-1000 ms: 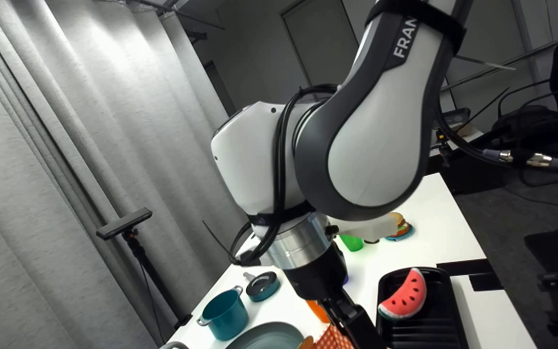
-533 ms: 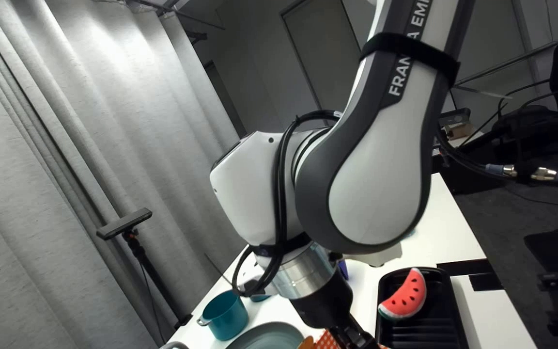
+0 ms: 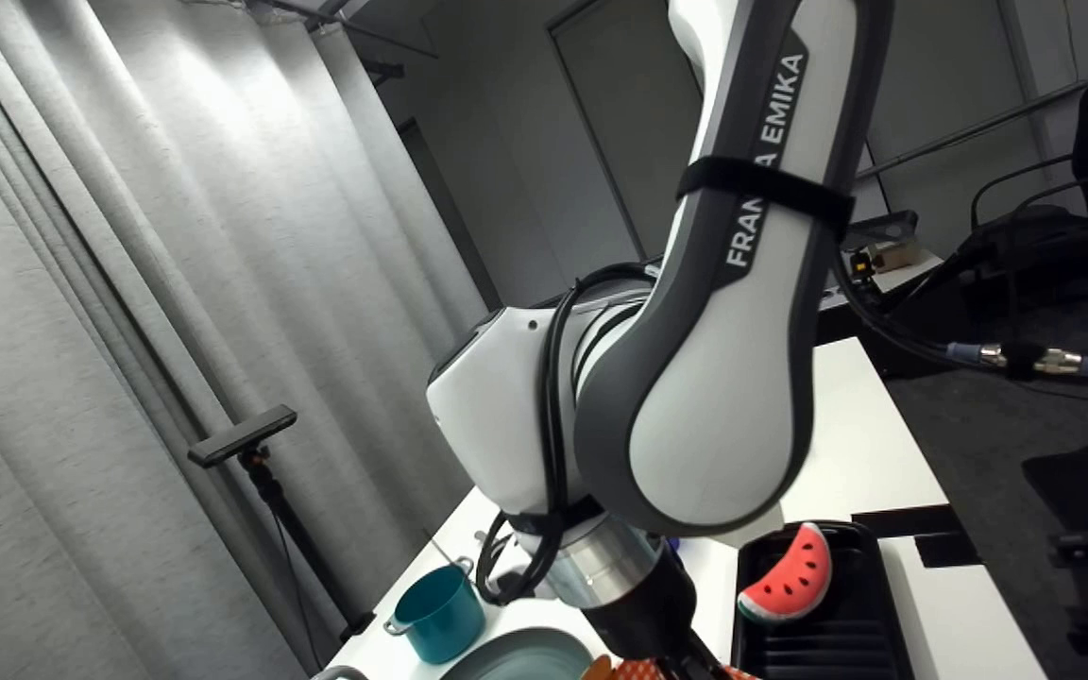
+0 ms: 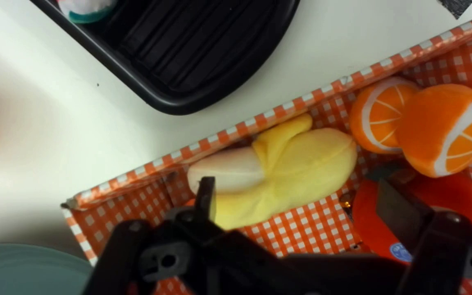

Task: Move the watermelon and the banana plush toys from the box to the oven tray

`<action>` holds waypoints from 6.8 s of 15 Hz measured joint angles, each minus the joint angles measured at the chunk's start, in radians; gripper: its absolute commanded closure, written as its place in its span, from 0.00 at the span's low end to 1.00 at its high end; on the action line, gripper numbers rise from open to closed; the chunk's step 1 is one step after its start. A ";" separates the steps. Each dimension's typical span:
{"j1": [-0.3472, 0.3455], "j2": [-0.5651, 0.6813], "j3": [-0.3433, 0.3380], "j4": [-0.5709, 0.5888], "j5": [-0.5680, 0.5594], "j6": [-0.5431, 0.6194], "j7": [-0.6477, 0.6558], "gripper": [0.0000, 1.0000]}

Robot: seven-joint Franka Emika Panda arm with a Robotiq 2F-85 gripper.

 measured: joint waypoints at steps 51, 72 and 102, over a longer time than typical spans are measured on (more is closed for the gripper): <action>0.003 -0.240 -0.060 -0.091 0.007 -0.008 0.411 0.99; -0.098 -0.314 -0.141 -0.220 0.008 -0.008 0.411 0.90; -0.109 -0.295 -0.151 -0.228 0.042 -0.012 0.373 0.00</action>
